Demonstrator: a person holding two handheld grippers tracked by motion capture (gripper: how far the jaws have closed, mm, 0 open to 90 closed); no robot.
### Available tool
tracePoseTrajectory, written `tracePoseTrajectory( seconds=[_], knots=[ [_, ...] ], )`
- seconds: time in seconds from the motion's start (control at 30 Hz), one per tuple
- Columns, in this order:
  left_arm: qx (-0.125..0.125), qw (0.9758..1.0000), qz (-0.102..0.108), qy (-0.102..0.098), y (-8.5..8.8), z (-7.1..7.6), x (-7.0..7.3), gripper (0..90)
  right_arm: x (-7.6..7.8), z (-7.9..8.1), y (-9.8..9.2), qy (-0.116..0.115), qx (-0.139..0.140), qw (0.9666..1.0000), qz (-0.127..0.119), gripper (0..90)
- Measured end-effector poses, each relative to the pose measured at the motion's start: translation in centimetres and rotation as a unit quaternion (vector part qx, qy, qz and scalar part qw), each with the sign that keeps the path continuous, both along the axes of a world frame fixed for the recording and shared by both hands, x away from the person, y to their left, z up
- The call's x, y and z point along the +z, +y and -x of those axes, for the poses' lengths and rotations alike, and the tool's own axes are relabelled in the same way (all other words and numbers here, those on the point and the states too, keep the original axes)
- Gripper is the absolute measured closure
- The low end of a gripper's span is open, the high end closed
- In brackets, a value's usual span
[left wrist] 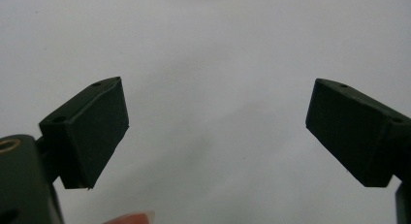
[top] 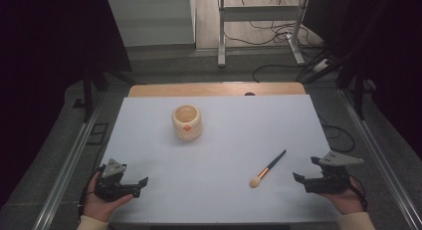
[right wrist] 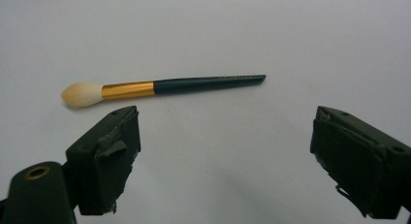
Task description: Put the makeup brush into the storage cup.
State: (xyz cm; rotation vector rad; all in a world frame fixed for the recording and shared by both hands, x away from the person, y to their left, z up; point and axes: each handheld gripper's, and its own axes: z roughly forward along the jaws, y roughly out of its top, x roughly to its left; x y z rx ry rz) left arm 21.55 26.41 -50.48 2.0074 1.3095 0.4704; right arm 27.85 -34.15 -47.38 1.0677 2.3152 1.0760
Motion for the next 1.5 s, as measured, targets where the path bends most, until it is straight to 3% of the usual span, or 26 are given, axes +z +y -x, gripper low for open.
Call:
tracePoseTrajectory(
  seconds=[0.23,0.37,0.5,0.83,0.97,1.3,1.33,1.5],
  knots=[
    [0.004,1.0000,-0.001,0.002,0.2,0.0,0.0,9.0,0.1,-0.2,0.3,0.006,0.007,0.9999,0.011,9.5],
    [0.003,1.0000,-0.002,0.004,0.2,-0.1,-0.1,9.0,0.6,-0.3,0.4,-0.003,0.009,0.9998,0.018,9.6],
    [0.008,1.0000,-0.003,0.005,0.2,-0.1,-0.1,9.0,1.0,-0.2,0.8,-0.015,0.029,0.9984,0.046,9.7],
    [0.011,0.9999,-0.003,0.005,0.3,-0.1,-0.1,9.0,1.9,-0.5,1.0,-0.029,0.046,0.9966,0.063,10.4],
    [0.012,0.9999,-0.003,0.005,0.3,-0.1,-0.1,9.0,2.3,-0.6,1.2,-0.041,0.057,0.9940,0.084,10.1],
    [0.014,0.9999,-0.003,0.004,0.4,-0.1,0.0,9.0,3.3,-1.1,1.5,-0.052,0.074,0.9919,0.089,11.8],
    [0.015,0.9999,-0.003,0.005,0.4,-0.1,0.0,9.0,3.6,-1.4,1.8,-0.052,0.087,0.9897,0.101,11.8],
    [0.015,0.9999,-0.002,0.006,0.4,-0.2,0.0,9.0,4.1,-1.8,2.2,-0.055,0.103,0.9880,0.101,11.8]
  ],
)
